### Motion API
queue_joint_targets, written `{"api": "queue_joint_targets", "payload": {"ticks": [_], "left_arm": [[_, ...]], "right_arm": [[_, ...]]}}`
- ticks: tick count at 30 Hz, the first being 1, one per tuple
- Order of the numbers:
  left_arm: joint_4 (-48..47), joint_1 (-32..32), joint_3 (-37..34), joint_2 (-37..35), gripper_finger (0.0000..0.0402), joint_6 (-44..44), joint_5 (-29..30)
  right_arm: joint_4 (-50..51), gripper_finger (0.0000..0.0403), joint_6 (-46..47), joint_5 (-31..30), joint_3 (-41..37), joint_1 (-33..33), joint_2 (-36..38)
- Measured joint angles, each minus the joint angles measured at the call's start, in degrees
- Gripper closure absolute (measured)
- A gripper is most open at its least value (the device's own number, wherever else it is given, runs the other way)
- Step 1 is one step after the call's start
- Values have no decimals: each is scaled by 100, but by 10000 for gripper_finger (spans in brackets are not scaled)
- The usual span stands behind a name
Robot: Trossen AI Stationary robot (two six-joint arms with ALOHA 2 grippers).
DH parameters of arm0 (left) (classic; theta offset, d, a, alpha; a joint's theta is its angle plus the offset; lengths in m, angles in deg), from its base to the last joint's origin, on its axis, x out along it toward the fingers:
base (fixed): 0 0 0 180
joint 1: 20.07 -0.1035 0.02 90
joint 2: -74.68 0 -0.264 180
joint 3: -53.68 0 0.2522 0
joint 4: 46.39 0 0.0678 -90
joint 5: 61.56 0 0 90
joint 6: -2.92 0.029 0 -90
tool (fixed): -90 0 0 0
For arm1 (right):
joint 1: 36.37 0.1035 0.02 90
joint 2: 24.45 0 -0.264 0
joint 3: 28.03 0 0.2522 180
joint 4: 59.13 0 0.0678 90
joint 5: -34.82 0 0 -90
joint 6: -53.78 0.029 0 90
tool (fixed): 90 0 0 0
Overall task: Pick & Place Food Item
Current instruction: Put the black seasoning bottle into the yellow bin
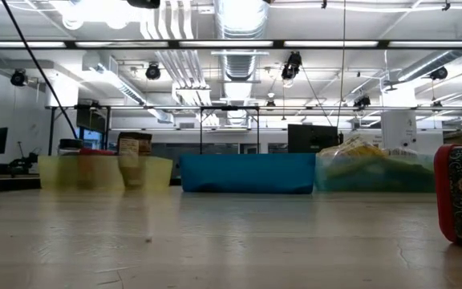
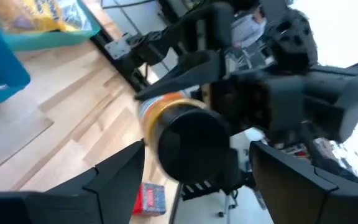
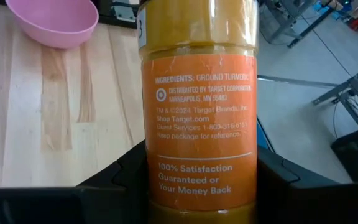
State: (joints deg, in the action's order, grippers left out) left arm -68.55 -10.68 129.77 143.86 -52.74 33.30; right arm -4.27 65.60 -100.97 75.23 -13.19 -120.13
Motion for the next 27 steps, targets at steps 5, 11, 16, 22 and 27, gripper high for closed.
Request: {"api": "queue_joint_targets", "payload": {"ticks": [5,11,16,22,27], "left_arm": [[-77,-24,0,5,107,22,6],[-46,-75,0,34,107,33,106],[5,-74,2,232,107,162,2],[74,-74,9,360,107,255,-195],[405,-74,7,358,107,645,-192]], "right_arm": [[8,223,-42,-47,0,6,-2],[8,223,-152,-47,0,4,-4],[71,223,-163,-39,-6,-10,-4],[120,223,-156,21,-11,-11,-9],[28,223,-148,-30,-10,-15,-9]]}}
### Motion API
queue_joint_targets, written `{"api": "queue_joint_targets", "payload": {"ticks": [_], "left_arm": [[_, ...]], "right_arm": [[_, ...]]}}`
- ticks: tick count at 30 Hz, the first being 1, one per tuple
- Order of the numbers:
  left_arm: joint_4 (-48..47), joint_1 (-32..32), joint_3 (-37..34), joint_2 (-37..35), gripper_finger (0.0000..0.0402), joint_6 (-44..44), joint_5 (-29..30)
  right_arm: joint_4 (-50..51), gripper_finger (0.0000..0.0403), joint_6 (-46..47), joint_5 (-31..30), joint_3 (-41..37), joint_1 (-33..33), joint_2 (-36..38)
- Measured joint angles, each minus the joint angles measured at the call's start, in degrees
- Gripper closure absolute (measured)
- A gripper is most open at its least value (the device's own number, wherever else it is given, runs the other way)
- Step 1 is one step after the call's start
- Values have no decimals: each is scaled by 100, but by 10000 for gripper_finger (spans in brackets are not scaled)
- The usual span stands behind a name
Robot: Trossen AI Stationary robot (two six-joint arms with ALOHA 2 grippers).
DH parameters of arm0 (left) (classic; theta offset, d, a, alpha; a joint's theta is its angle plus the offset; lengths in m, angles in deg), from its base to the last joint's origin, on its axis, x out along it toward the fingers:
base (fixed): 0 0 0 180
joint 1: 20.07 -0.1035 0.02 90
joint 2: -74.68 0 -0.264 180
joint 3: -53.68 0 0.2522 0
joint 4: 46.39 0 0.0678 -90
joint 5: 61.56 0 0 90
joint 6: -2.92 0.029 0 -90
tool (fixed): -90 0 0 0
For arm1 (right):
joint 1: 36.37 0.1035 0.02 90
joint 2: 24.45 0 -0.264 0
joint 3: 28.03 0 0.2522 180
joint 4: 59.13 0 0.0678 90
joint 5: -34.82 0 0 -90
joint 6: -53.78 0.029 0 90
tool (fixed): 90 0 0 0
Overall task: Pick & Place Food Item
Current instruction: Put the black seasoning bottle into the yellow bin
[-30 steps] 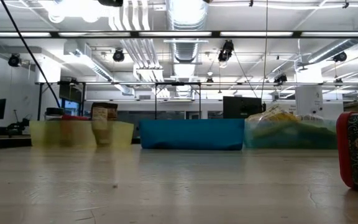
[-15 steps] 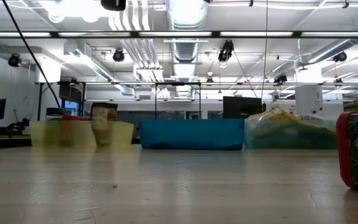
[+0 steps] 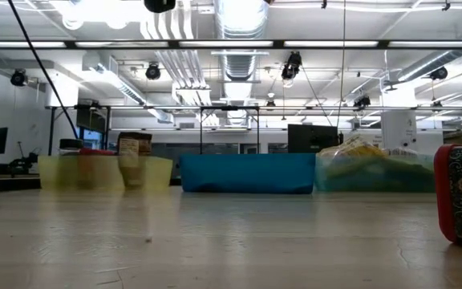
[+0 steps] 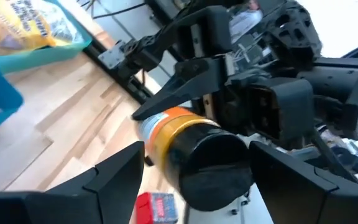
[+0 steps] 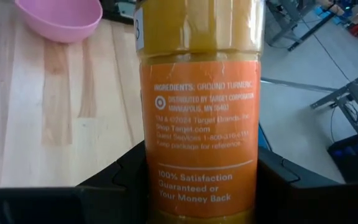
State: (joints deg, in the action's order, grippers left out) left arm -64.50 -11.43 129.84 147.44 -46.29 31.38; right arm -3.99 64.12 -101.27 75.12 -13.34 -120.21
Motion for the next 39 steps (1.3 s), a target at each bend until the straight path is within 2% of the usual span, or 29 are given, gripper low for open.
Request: {"api": "queue_joint_targets", "payload": {"ticks": [11,17,22,25,27,33,39], "left_arm": [[98,9,-12,18,107,50,115],[119,4,-12,16,103,-242,128],[131,-1,-12,16,59,-516,-112],[107,0,-12,16,17,-71,-396],[107,6,-12,16,7,57,-399],[-33,-11,-9,16,42,-712,-69],[-199,-11,-7,9,49,-1202,-52]], "right_arm": [[11,223,-29,-19,101,-11,0],[24,223,-45,-21,120,-12,0],[19,223,-45,-17,120,-9,0],[22,223,-47,-17,120,-9,0],[22,223,-47,-15,120,-9,0],[24,223,-39,10,120,-7,0],[45,223,-28,167,120,-11,0]]}}
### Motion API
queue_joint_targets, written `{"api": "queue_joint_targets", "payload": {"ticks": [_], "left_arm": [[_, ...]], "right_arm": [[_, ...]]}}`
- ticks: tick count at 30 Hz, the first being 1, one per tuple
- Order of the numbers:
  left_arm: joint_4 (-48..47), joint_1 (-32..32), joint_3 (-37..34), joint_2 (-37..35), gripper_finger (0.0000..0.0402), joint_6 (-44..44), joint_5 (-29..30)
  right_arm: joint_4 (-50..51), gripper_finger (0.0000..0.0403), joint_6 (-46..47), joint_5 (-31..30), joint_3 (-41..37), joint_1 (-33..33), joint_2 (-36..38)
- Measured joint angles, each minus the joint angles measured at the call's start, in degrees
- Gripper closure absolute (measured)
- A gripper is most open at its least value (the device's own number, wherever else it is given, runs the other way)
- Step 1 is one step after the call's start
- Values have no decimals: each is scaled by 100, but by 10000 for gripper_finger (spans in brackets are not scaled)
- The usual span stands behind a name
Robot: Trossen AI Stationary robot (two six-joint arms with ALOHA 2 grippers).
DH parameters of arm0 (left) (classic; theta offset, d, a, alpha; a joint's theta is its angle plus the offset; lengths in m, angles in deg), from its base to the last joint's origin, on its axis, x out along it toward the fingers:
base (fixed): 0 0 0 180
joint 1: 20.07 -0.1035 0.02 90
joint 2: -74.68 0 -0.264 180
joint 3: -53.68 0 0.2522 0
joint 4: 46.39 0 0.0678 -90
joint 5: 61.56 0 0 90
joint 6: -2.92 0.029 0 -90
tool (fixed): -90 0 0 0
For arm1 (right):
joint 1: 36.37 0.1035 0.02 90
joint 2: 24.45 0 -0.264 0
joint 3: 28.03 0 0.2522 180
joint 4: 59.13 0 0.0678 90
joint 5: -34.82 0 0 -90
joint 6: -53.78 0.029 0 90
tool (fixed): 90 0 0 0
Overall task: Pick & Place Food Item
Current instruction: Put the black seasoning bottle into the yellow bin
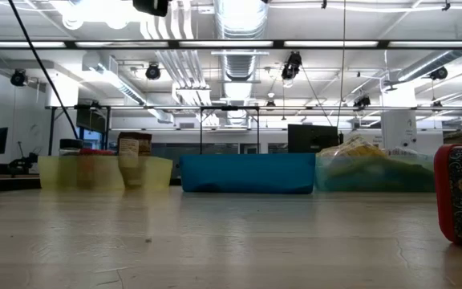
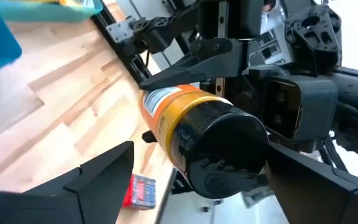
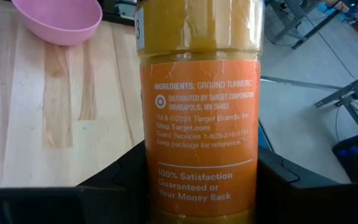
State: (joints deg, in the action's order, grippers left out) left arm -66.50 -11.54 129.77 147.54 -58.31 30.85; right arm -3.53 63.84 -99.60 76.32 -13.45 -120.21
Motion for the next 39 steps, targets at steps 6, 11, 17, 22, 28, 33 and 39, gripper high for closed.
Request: {"api": "queue_joint_targets", "payload": {"ticks": [6,11,17,22,28,33,39], "left_arm": [[-97,0,2,-4,49,-689,-9],[-146,-2,2,-4,49,-978,9],[-279,-2,2,-4,50,-915,15],[-688,-7,13,-6,50,-955,31],[-1052,-7,17,-11,50,-1085,195],[-1116,-11,17,1,50,-1105,347],[-1214,-28,11,7,51,-1263,404]], "right_arm": [[-2,223,8,109,-1,-18,-9],[-13,223,68,468,-7,-72,-9],[-15,223,141,722,-27,-143,-9],[22,223,144,839,-82,-249,-22],[6,223,255,1259,-157,-478,-22],[-7,223,282,1422,-164,-603,-22],[-30,223,290,1598,-211,-651,-20]]}}
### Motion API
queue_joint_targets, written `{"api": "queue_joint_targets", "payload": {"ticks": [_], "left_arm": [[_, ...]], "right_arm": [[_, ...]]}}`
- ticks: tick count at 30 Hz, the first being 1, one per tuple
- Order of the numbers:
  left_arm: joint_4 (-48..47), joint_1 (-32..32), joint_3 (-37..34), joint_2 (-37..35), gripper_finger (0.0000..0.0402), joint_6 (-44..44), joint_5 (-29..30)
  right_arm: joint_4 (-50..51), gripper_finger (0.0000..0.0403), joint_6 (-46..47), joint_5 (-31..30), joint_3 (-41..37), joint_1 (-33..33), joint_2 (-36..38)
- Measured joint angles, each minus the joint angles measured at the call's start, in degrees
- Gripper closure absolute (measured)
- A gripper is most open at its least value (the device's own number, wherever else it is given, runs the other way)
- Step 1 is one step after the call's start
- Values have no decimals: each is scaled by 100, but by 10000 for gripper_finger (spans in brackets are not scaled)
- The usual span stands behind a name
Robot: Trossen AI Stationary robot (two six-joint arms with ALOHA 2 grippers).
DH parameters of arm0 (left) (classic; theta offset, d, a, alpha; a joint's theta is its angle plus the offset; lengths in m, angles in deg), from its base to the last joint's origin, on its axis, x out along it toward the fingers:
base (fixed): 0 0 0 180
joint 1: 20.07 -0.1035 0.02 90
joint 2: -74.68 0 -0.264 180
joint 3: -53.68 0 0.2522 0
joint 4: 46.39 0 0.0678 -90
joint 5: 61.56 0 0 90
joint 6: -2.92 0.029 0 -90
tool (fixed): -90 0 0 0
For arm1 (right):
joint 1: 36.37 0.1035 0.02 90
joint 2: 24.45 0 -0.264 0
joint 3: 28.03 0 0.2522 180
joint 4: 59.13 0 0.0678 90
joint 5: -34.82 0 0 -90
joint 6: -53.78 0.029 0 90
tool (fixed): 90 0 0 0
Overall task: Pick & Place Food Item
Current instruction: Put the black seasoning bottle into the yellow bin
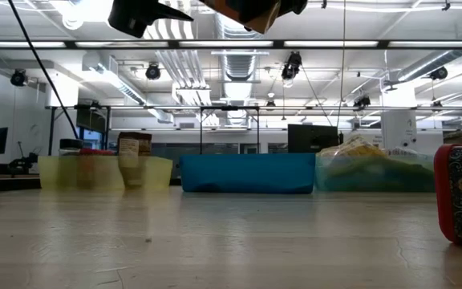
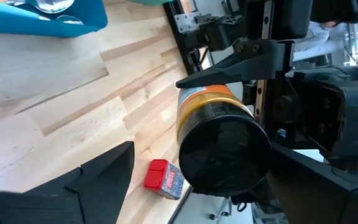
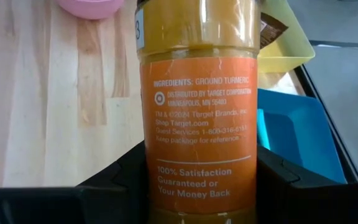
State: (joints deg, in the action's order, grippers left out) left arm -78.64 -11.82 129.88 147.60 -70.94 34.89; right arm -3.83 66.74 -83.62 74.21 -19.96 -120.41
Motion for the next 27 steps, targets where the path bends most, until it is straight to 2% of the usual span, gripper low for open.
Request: {"api": "queue_joint_targets", "payload": {"ticks": [5,16,27], "left_arm": [[-51,-22,-6,2,70,-59,35],[88,-38,-15,39,164,-116,90],[166,-42,-13,179,178,-140,-189]], "right_arm": [[-24,223,-10,6,-25,-7,-55],[-180,223,-120,20,7,-27,-201],[-85,223,-201,68,6,-27,-203]]}}
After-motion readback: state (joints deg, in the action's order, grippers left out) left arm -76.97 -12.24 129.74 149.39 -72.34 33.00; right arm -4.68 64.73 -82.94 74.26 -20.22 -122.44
